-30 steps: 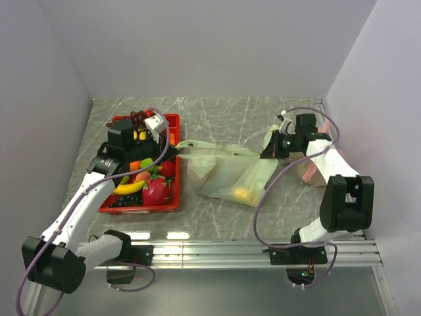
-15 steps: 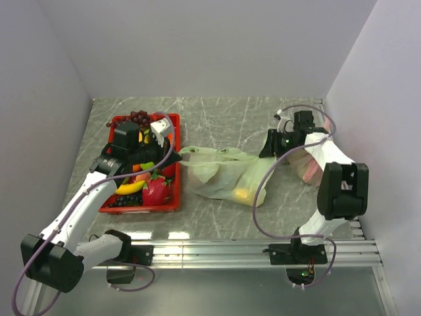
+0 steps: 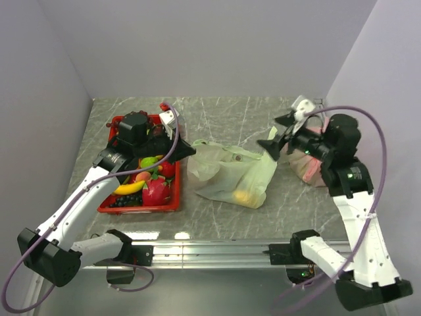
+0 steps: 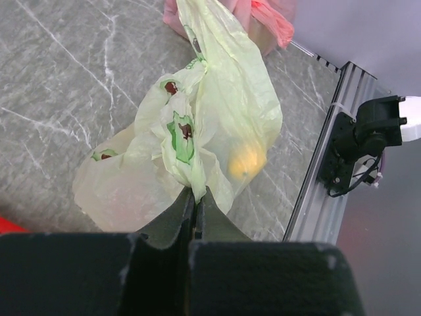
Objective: Place the fake fruits into the plastic bag and tie a complex knot
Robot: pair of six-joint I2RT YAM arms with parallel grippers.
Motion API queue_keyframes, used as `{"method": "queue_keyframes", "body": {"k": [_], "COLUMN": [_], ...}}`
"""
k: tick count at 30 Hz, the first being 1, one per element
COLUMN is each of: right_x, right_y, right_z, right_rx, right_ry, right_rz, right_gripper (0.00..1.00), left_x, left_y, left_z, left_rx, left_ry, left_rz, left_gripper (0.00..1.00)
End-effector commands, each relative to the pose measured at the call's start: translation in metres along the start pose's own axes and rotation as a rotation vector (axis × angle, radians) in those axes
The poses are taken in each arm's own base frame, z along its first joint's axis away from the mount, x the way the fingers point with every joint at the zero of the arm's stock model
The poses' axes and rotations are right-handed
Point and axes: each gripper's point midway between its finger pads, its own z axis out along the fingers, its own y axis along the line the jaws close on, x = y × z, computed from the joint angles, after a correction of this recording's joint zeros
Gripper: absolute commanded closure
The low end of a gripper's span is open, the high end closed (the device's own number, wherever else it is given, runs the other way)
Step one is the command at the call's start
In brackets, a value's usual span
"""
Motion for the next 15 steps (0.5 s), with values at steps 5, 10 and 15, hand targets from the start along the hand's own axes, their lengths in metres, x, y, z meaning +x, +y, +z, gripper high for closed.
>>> {"method": "queue_keyframes", "body": {"k": [5,10,15], "right_x": [0.003,-0.008,0.005], "right_y": [0.067,0.099,0.131], "right_z": [0.086,0.123,0.148], "right_rx": [-0.273,-0.382,-0.514], "right_ry": [-0.095,-0.183,-0.145], "right_rz": [-0.111,-0.189,-0.159], "right_gripper": [0.04,0.02,0.02], "left_x": [-0.027,-0.027,-0.024], "left_y": [-0.013,-0.016,-0.015], "left_z": [-0.001,-0.003,0.0], "left_rx": [0.041,0.06,0.065], "left_ry": [-0.045,-0.031,-0.021], "left_rz": [0.044,0.07,0.077], "left_gripper": [1.0,1.0,0.99]}}
